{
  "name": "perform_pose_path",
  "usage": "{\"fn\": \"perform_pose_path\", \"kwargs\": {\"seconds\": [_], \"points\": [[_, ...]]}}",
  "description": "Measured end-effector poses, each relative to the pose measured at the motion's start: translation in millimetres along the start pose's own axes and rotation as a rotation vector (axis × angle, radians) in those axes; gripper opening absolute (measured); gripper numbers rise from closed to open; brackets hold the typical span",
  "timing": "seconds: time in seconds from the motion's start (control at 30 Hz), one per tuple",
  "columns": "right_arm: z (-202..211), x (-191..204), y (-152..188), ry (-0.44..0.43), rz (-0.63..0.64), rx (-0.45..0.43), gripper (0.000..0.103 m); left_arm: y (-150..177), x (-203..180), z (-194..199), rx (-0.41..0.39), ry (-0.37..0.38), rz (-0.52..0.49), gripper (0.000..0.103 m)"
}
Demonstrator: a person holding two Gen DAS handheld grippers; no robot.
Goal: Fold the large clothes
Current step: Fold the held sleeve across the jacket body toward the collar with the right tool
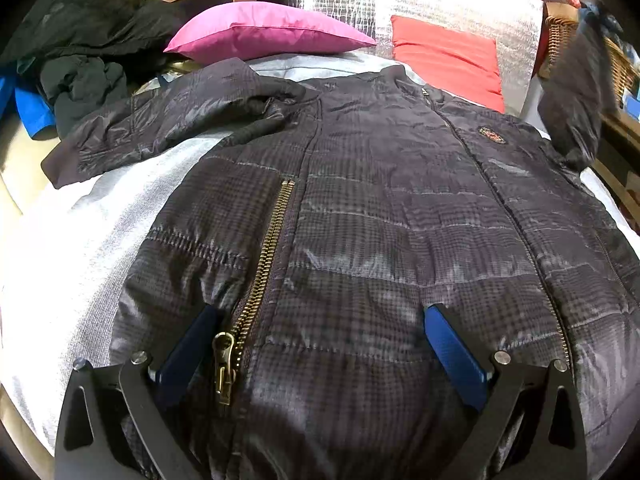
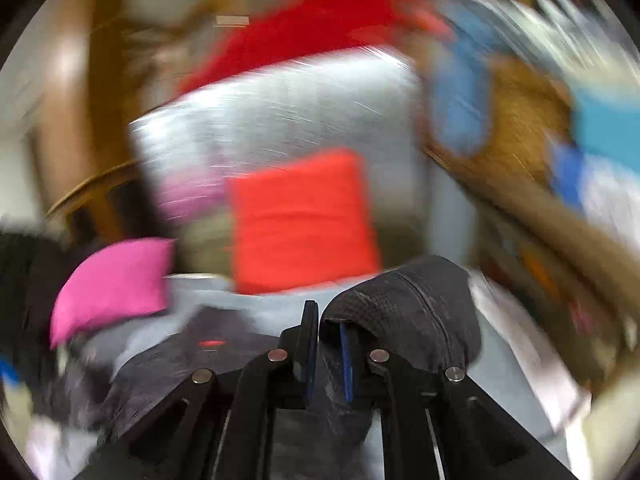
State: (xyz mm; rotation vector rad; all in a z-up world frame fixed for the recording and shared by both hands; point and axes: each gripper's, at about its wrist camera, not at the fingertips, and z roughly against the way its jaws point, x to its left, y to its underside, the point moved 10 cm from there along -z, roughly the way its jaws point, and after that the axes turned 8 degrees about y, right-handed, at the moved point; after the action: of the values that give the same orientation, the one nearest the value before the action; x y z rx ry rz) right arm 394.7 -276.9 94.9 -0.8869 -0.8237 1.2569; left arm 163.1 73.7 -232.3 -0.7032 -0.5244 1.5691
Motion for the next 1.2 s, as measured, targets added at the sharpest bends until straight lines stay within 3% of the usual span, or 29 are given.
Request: {"fn": "perform_pose_path", "kwargs": {"seconds": [0.07,0.1,0.17,0.2,0.3,0.4,0.5,0.6,0.7,0.87,1.0,1.07,1.13,1.17,1.2], "points": [[18,91,17,-0.108,0.166,-0.005,0.013,0,0,0,-0.001,0.003,0.001,0.103],[19,120,30,-0.142,0.221,0.018,0.019,0,0,0,-0.001,0.003,0.002,0.103],[16,178,78,-0.223,0.311,0.099,0.068,0,0,1,-0.002,0.006,0.002,0.103],[9,204,110,-0.265,0.348,0.165,0.101,0,0,1,-0.002,0.007,0.002,0.103],[-7,236,189,-0.309,0.357,0.319,0.1,0,-1,2,-0.004,0.014,0.006,0.103],[-17,221,233,-0.319,0.234,0.441,0.1,1,-2,2,-0.004,0.01,0.006,0.103],[-25,180,229,-0.313,0.058,0.47,0.1,1,-1,1,-0.004,0.002,0.007,0.103],[-33,139,200,-0.288,-0.138,0.454,0.1,1,-1,1,-0.005,-0.005,0.01,0.103],[-58,115,178,-0.337,-0.366,0.495,0.1,2,-1,1,-0.005,-0.008,0.011,0.103],[-101,134,184,-0.412,-0.549,0.608,0.1,1,-1,1,-0.007,-0.009,0.011,0.103],[-125,161,200,-0.408,-0.564,0.641,0.099,1,-1,1,-0.01,-0.011,0.012,0.103],[-140,170,215,-0.374,-0.544,0.665,0.092,2,-1,2,-0.012,-0.009,0.015,0.103],[-153,179,219,-0.305,-0.466,0.676,0.048,2,-1,2,-0.013,-0.008,0.016,0.103],[-157,183,218,-0.257,-0.413,0.67,0.036,2,-1,2,-0.014,-0.008,0.017,0.103],[-155,189,213,-0.241,-0.368,0.655,0.034,2,-1,2,-0.014,-0.008,0.018,0.103]]}}
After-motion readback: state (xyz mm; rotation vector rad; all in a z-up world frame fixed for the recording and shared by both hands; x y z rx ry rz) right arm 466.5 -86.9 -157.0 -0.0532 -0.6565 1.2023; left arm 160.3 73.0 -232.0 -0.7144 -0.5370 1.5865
